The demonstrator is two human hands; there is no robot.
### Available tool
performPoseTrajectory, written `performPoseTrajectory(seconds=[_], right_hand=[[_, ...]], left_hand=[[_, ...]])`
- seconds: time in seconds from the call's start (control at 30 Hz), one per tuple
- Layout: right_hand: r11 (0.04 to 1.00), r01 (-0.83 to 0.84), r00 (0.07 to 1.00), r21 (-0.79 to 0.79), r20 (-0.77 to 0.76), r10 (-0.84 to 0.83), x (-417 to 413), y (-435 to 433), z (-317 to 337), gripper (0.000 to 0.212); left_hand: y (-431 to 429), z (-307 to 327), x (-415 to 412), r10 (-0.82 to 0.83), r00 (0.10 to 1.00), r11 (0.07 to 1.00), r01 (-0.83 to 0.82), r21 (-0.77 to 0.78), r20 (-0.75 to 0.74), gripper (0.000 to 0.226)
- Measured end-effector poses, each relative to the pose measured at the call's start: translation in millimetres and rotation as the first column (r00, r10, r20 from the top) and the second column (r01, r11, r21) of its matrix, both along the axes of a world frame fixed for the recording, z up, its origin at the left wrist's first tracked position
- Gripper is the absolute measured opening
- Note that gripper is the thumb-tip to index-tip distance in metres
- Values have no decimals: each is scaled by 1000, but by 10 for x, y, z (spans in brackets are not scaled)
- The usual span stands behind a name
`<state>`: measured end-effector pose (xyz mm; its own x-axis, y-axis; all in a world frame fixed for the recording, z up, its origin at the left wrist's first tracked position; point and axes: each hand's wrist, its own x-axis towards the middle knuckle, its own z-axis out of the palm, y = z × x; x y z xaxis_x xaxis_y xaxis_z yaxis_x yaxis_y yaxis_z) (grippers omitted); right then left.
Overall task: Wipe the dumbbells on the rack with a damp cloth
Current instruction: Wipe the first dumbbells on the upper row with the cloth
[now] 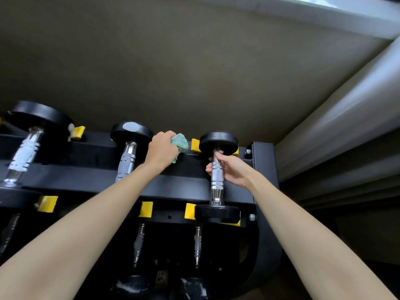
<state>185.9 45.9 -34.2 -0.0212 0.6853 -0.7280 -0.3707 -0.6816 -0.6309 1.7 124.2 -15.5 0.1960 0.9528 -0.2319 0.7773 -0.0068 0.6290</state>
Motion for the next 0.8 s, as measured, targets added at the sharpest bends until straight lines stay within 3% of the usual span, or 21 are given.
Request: performPoseTrajectory(seconds=[0.13, 0.23, 0.4, 0.57, 0.67, 0.8], right_hand=[[999, -48, 992, 11, 116, 46, 9, -128, -19, 28], [1000, -12, 983, -22, 184, 16, 104, -335, -89, 30], [993, 115, 971, -28, 214, -106, 224, -607, -164, 26], [997, 55, 977, 61, 204, -66, 156, -593, -66, 27], [995, 32, 983, 93, 179, -48, 104, -573, -14, 37], [990, 140, 988, 36, 62, -142, 89, -654, 50, 36]], left_hand=[[-180, -7, 21, -22, 996, 990, 33, -135, 84, 29], [-312, -36, 137, -97, 989, 982, 113, -149, 108, 32], [-369, 12, 451, -90, 987, 993, 99, -63, 133, 30], [-519, -12, 461, -172, 966, 984, 159, 81, 195, 32], [-507, 27, 528, -340, 925, 934, 311, 176, 170, 38], [-598, 125, 730, -667, 739, 730, 673, 118, -95, 45]])
